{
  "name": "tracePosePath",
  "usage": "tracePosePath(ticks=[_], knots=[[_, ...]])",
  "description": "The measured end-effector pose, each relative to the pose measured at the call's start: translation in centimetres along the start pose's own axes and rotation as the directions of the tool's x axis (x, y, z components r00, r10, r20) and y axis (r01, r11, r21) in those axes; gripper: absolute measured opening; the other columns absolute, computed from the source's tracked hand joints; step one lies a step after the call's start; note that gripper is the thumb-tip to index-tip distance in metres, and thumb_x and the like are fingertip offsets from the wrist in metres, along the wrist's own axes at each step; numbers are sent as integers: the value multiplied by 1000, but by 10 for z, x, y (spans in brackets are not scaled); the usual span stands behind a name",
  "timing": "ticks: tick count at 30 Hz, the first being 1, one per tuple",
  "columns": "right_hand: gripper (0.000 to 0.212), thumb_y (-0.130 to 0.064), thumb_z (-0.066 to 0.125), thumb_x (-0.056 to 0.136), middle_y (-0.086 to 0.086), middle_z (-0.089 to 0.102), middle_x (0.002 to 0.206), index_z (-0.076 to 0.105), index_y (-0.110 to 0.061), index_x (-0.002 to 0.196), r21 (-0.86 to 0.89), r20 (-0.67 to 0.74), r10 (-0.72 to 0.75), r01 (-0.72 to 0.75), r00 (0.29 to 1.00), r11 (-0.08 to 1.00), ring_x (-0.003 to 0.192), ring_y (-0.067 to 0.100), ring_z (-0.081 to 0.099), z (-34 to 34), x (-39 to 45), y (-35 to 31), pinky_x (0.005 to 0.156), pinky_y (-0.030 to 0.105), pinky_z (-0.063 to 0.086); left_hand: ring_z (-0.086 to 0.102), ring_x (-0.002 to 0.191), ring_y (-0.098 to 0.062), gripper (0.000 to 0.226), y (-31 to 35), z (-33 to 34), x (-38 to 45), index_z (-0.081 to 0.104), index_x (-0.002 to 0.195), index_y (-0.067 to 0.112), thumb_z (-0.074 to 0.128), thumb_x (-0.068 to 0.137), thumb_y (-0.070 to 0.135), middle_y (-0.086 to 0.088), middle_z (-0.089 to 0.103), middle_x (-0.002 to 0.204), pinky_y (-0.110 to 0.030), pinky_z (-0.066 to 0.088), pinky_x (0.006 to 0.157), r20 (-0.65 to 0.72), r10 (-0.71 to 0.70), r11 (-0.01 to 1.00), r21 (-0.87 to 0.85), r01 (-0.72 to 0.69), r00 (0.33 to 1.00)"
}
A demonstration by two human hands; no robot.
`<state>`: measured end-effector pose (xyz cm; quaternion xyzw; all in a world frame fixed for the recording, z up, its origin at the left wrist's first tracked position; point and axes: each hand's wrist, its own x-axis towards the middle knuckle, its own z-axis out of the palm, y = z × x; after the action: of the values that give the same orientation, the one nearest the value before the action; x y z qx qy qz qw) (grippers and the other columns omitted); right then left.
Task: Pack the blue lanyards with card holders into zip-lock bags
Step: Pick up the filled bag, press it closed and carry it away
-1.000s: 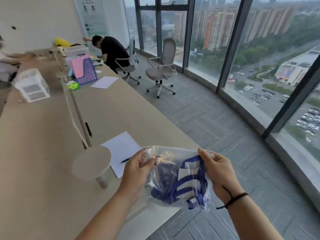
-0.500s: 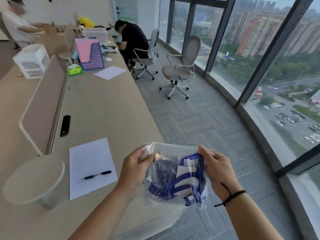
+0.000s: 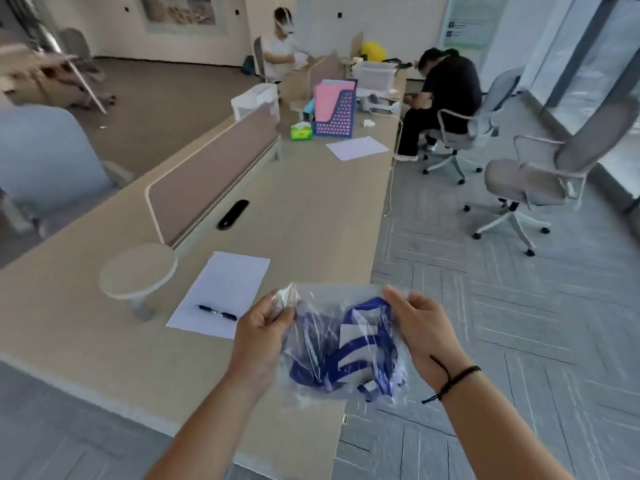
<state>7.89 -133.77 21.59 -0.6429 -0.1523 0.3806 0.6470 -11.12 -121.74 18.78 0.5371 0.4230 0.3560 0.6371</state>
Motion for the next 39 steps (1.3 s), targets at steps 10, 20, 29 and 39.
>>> tracePosePath(ticks=[10,20,29,39], knots=[[30,-15,67,92,24,60,81,60,14,89,-230,426,128,-30,896,973,71,31,47,48,109,-2,58,35,42,61,75,-20,34,-26,-13,22,75,112,27,60,96,2,-4,70,83,-32,45,72,-420,-63,990,-143,2,905],[22,-23,59,96,26,68,93,74,-8,91,-445,551,142,145,823,884,75,22,59,124,237,0,72,39,50,66,89,-36,22,-49,-11,101,74,112,16,57,99,9,-22,74,105,-46,49,82,-475,-158,949,-315,0,866],[36,-29,48,96,4,39,65,47,2,76,-594,749,230,476,622,648,63,18,35,238,357,51,60,31,31,69,77,-15,40,-82,-30,174,71,113,35,61,94,0,3,73,99,-32,52,67,-548,-386,885,-448,129,742],[24,-17,38,100,1,55,79,53,-10,83,-575,793,488,714,365,400,71,18,47,359,458,123,62,29,38,61,72,-19,72,-127,-47,272,59,121,39,59,80,-20,0,65,93,-28,46,56,-671,-577,805,-564,183,466]])
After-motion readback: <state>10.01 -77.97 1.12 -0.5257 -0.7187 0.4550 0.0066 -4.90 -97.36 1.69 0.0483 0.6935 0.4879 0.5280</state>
